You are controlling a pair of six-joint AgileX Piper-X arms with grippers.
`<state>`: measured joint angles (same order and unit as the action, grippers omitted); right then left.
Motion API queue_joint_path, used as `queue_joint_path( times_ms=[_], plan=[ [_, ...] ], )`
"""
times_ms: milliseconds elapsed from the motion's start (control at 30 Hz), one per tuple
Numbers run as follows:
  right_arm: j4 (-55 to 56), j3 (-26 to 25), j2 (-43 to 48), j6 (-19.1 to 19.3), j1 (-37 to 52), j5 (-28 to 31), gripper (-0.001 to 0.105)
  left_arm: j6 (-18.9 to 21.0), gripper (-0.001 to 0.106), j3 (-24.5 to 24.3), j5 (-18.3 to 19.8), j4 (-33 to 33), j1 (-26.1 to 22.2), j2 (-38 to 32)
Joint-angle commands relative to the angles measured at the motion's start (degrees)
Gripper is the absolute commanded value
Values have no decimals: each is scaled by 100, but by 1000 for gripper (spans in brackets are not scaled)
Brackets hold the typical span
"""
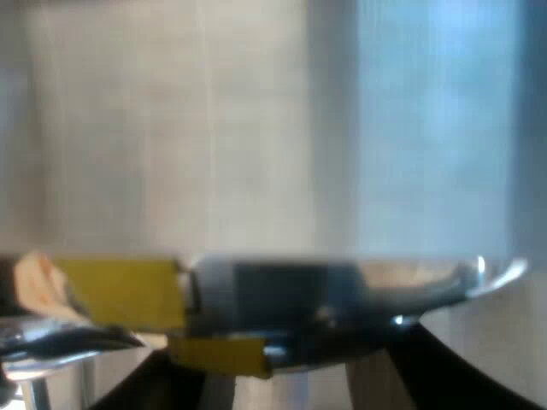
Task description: Put the handle in the coffee machine
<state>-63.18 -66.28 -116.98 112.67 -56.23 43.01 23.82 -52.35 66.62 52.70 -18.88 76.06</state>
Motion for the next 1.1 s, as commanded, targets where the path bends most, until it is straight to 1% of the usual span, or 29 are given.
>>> queue_joint_path(
  times_ms=[33,100,133,167,200,233,300,333,367,400,467,500,533,600,633,667,700,767,800,833,867,900,933,967,1000,1067,1100],
  plan=[
    [-644,-178,231,71,7,-110,34,74,61,-34,182,29,-172,-212],
    [-644,-178,231,71,7,-110,34,91,61,-34,389,29,-347,-359],
    [-644,-178,231,71,7,-110,34,198,61,-47,595,29,-461,-456],
    [-644,-178,231,71,7,-95,34,334,61,-66,711,29,-546,-525],
    [-644,-178,245,71,7,-68,34,577,61,-110,847,29,-624,-589],
    [-644,-178,245,71,7,-53,34,647,61,-140,859,29,-657,-615],
    [-644,-178,245,71,7,-40,34,1086,60,-261,852,29,-702,-640],
    [-644,-178,245,71,7,-40,34,1138,59,-284,841,29,-702,-638],
    [-644,-178,245,71,7,-40,34,1335,50,-383,722,29,-701,-638],
    [-644,-178,245,71,7,-40,34,1399,44,-430,670,29,-701,-638],
    [-644,-178,245,71,7,-40,34,1686,17,-650,211,29,-679,-638],
    [-644,-178,245,71,7,-40,34,1761,10,-686,66,17,-680,-638],
    [-644,-178,245,71,7,-40,34,1816,0,-780,-171,16,-680,-638],
    [-644,-178,245,71,7,-40,34,1864,1,-991,-793,16,-680,-638],
    [-644,-178,245,71,7,-40,34,1878,1,-1037,-910,16,-667,-638],
    [-644,-178,245,71,7,-40,34,1940,1,-1120,-1118,16,-642,-638],
    [-644,-178,245,71,7,-40,34,1972,1,-1159,-1192,16,-625,-638],
    [-644,-178,245,71,7,-40,34,2093,1,-1223,-1467,16,-549,-638],
    [-644,-178,245,71,7,-40,34,2124,1,-1252,-1749,16,-424,-627],
    [-644,-178,245,71,7,-40,34,2124,1,-1254,-1789,16,-388,-624],
    [-644,-178,245,71,7,-40,34,2123,1,-1257,-1949,16,-324,-609],
    [-644,-178,245,71,7,-40,34,2123,1,-1253,-2322,27,-89,-562],
    [-644,-178,245,71,7,-40,34,2123,1,-1253,-2468,35,-40,-541],
    [-644,-178,245,71,7,-40,34,2123,1,-1266,-2751,65,103,-504],
    [-644,-178,245,71,7,-40,34,2123,1,-1263,-2829,70,168,-497],
    [-644,-178,245,71,7,-40,34,2123,1,-1275,-3237,144,421,-452],
    [-644,-178,245,71,7,-40,34,2123,1,-1284,-3365,186,520,-434]
  ],
)
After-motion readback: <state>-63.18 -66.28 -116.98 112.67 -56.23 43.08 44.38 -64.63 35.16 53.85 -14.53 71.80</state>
